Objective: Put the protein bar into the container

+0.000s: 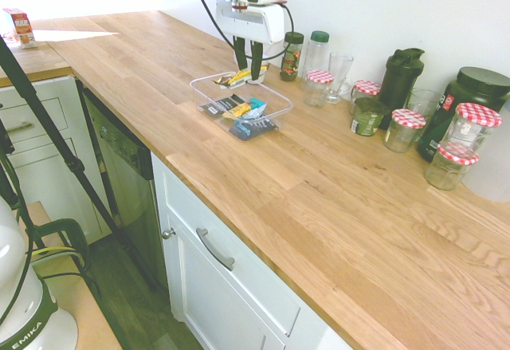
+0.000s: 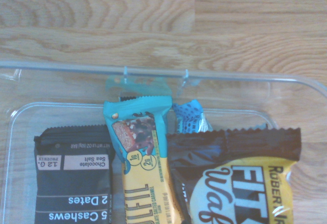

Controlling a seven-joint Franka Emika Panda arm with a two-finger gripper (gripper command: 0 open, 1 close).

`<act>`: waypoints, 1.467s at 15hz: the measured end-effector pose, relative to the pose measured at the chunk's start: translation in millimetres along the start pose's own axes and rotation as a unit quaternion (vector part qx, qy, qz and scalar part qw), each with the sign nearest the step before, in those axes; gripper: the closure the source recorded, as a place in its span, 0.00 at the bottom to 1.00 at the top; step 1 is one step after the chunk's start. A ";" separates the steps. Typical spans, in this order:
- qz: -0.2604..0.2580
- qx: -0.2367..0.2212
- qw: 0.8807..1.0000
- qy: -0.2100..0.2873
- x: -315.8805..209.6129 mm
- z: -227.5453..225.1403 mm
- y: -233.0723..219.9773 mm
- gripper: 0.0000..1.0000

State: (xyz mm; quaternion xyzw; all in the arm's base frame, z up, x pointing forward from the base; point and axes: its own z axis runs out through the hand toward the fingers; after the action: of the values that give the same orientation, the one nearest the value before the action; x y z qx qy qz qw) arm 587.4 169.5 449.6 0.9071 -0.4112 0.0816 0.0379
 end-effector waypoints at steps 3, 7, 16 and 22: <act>0.006 -0.004 1.000 -0.005 0.9 20.6 -4.9 1.00; 0.015 -0.005 1.000 -0.009 6.7 39.7 -7.1 1.00; 0.030 -0.019 0.999 -0.017 19.7 88.3 -5.9 1.00; 0.039 -0.019 0.999 -0.019 19.8 88.4 -6.1 0.00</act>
State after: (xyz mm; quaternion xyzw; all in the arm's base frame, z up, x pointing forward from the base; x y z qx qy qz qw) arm 615.2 146.9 366.2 0.8909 -0.4484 0.0582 0.0441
